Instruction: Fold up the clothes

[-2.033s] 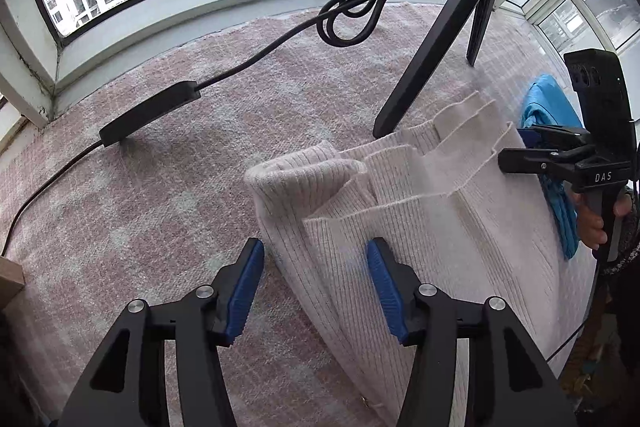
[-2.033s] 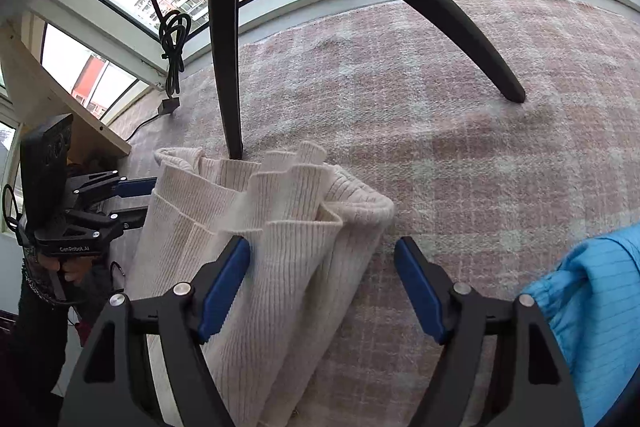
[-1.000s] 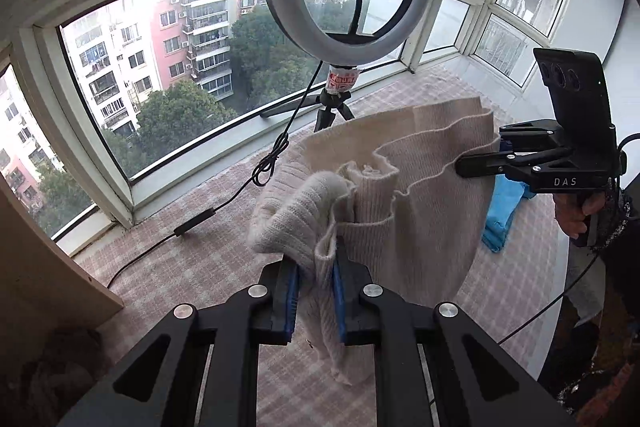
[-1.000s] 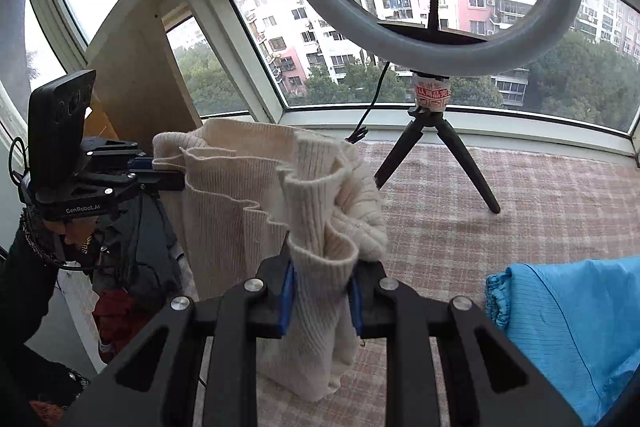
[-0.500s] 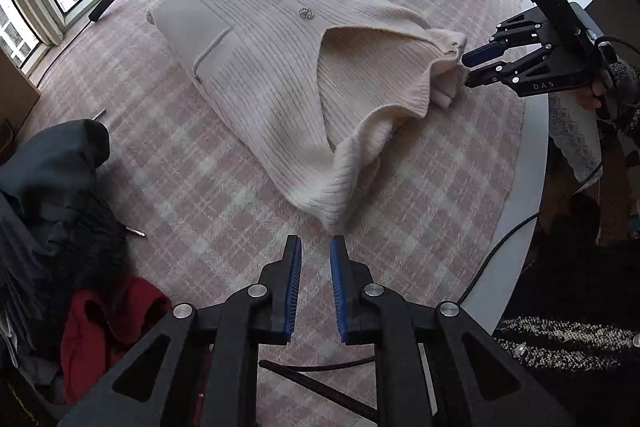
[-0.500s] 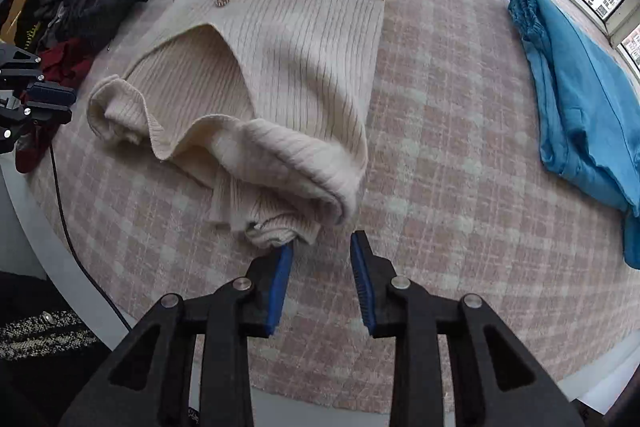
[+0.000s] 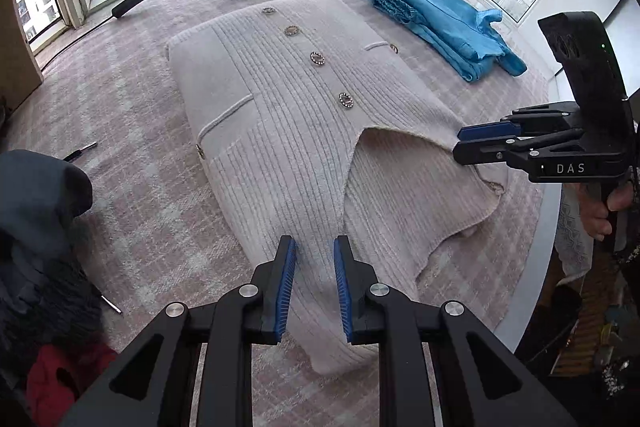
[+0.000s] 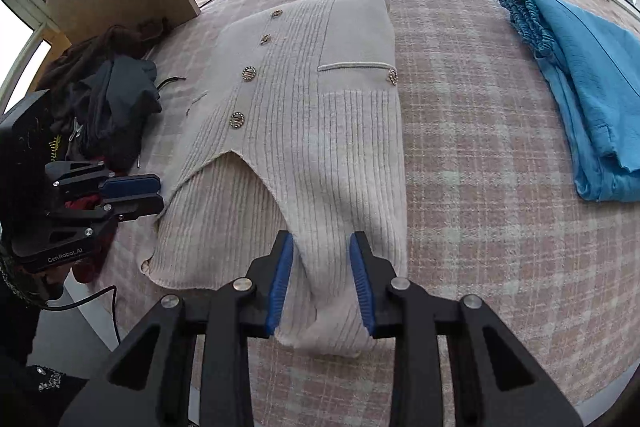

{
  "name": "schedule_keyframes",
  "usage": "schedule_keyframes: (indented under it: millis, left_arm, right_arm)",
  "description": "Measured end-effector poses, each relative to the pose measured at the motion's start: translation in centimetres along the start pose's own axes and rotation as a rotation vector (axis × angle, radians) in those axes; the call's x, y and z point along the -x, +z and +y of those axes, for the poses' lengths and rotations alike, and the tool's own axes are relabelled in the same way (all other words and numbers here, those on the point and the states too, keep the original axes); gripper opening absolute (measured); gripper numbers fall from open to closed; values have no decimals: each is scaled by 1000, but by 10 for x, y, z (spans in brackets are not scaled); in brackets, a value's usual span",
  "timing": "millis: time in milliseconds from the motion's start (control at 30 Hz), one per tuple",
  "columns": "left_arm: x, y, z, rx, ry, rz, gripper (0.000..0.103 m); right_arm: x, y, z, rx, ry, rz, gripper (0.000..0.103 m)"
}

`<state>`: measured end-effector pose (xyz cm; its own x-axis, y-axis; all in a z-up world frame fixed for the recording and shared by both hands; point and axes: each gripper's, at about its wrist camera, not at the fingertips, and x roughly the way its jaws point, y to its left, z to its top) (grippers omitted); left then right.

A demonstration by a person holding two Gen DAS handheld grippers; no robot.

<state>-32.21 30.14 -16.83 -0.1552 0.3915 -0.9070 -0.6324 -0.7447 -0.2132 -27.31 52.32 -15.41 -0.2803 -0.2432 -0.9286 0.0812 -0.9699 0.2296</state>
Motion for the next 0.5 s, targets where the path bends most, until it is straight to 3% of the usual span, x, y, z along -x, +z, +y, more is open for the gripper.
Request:
schedule_keyframes:
  millis: [100,133,200,233,267,333,500]
  left_arm:
    - [3,-2,-15,-69,57,-3,23]
    - [10,-2,-10,-47,58,-12,23]
    - [30,-2,8,35,43,-34,28]
    - [40,-2,17,76,36,-45,35]
    - [45,-2,27,120,34,-46,44]
    - [47,-2,46,202,40,-34,50]
    - [23,1,53,303,-35,47,50]
  right_arm:
    - [-6,-8,-6,-4,-21,33,28]
    - [-3,-7,-6,-4,-23,56,28]
    - [15,-4,-6,-6,-21,19,30]
    - [26,-1,-8,-16,-40,-21,37]
    - [35,1,-10,-25,-58,-62,57]
    - [39,6,-17,-35,-95,-127,75]
    - [9,19,-34,-94,-43,-50,76]
